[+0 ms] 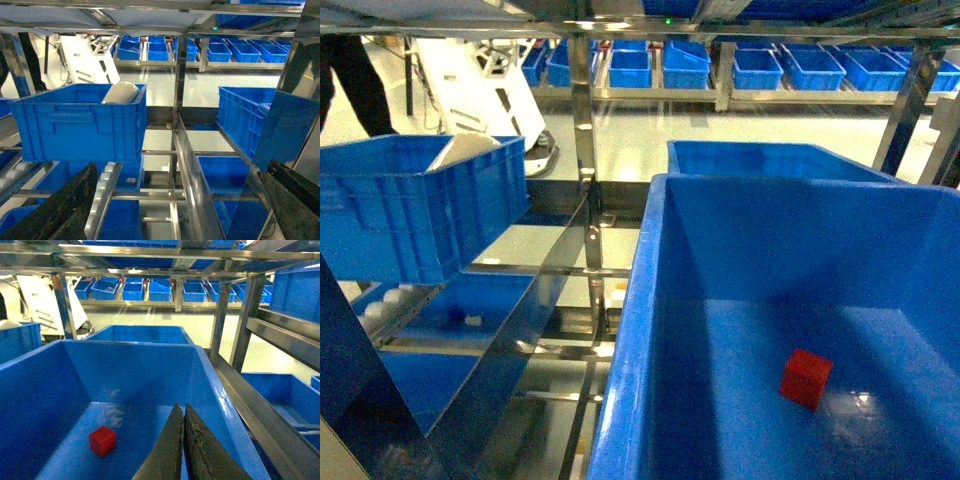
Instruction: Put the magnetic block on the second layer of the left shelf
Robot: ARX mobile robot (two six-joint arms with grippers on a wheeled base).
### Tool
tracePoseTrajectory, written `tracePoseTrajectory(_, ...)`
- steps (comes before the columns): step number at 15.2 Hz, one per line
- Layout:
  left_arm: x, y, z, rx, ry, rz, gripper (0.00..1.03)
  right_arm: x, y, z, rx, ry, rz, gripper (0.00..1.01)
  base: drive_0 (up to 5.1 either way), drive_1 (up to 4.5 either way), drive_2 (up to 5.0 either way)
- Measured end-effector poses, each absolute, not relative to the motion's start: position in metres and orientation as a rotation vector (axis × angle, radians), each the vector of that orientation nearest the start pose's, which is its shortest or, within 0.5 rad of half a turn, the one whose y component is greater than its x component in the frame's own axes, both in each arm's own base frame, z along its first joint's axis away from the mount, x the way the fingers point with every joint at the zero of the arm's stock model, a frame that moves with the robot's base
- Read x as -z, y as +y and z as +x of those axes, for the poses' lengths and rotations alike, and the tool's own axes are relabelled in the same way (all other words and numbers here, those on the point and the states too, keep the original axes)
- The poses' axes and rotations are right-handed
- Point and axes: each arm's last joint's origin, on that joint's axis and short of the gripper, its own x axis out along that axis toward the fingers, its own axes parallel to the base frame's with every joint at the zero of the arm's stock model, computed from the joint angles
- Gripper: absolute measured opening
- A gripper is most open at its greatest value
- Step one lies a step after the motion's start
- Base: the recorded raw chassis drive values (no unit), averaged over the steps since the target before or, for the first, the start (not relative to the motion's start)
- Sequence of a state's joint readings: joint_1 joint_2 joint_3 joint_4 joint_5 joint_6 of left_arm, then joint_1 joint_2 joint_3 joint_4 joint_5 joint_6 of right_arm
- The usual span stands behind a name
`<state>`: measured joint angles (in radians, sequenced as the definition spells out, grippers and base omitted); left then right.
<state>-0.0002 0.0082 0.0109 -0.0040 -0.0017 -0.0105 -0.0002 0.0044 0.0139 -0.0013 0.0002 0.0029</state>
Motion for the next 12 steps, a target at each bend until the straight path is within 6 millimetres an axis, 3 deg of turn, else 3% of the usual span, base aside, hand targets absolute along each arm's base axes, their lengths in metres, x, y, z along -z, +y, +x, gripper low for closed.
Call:
tracePoseTrajectory(2, -0.1662, 0.0, 0.0975, -0.001, 0.001, -0.01, 0.98, -0.1675, 0.0, 0.0971, 0.0, -0.005, 0.003, 0.24, 0.0, 0.0, 0.0)
tracePoseTrajectory(4, -0.1662, 0.0, 0.0976, -0.001, 0.001, -0.01, 0.98, -0.1675, 0.0, 0.0971, 0.0, -0.005, 0.003, 0.54, 0.0, 0.0, 0.0)
tracePoseTrajectory(8, -0.1662, 0.0, 0.0975, -0.001, 0.001, -0.01, 0.98, -0.1675, 0.0, 0.0971, 0.0, -0.005, 0.003, 0.95, 0.0, 0.0, 0.0)
tracePoseTrajectory(12, -0.1662, 0.0, 0.0975, -0.001, 0.001, -0.01, 0.98, -0.1675, 0.0, 0.0971, 0.0, -0.005, 0.003, 0.98, 0.0, 0.0, 0.0)
